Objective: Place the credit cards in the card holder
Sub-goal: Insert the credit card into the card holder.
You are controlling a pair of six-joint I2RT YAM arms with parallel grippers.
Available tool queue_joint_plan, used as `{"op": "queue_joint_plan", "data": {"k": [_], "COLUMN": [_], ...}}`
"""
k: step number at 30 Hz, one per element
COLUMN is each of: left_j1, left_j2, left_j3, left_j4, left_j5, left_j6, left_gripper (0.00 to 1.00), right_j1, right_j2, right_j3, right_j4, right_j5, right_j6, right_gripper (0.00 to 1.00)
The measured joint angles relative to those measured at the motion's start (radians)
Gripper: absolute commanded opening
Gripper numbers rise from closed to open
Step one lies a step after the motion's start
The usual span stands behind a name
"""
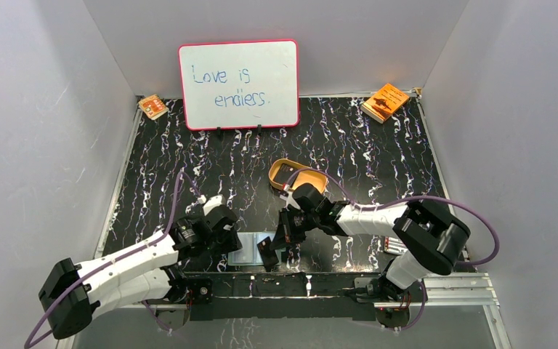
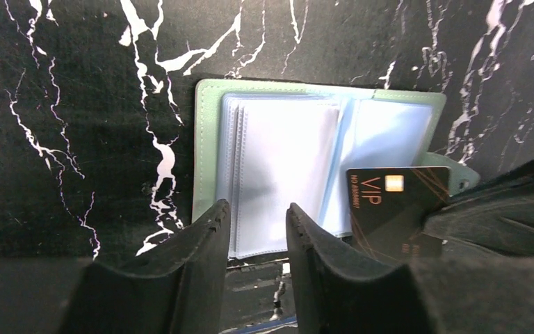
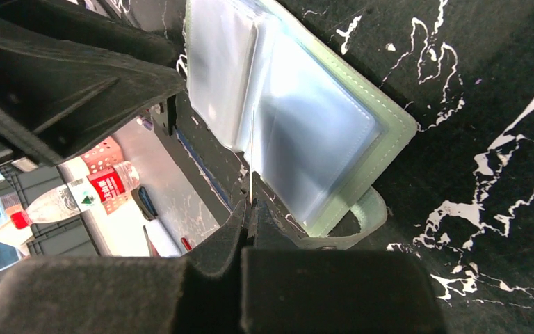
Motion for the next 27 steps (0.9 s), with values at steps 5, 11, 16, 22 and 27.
{"op": "queue_joint_plan", "data": {"k": [5, 11, 16, 22, 27], "left_j1": [0.000, 0.000, 0.000, 0.000, 0.000], "left_j2": [-0.015, -0.029, 0.001, 0.040, 0.040], "left_j3": [0.041, 0.051, 0.051, 0.042, 0.008], "left_j4": [-0.033, -0.089, -0.143, -0.162, -0.159], "left_j5": [-0.021, -0.069, -0.115, -0.127, -0.124], "left_j6": [0.005, -0.023, -0.070, -0.117, -0.134], "left_gripper": [0.42, 0.41, 0.40, 0.39, 0.38], "right_j1": [0.001, 0.001, 0.001, 0.001, 0.001], "right_j2": [0.024, 0.061, 0.090, 0.101, 0.101], "right_j3": [0.000, 0.002, 0.015, 0.021, 0.021], "right_j4": [0.014, 0.051, 0.066, 0.081, 0.087], "right_j5": [-0.008, -0.024, -0.041, -0.049, -0.051], "right_j6": [0.005, 0.024, 0.028, 0.030, 0.030], "right_gripper": [0.00, 0.00, 0.00, 0.00, 0.00]}}
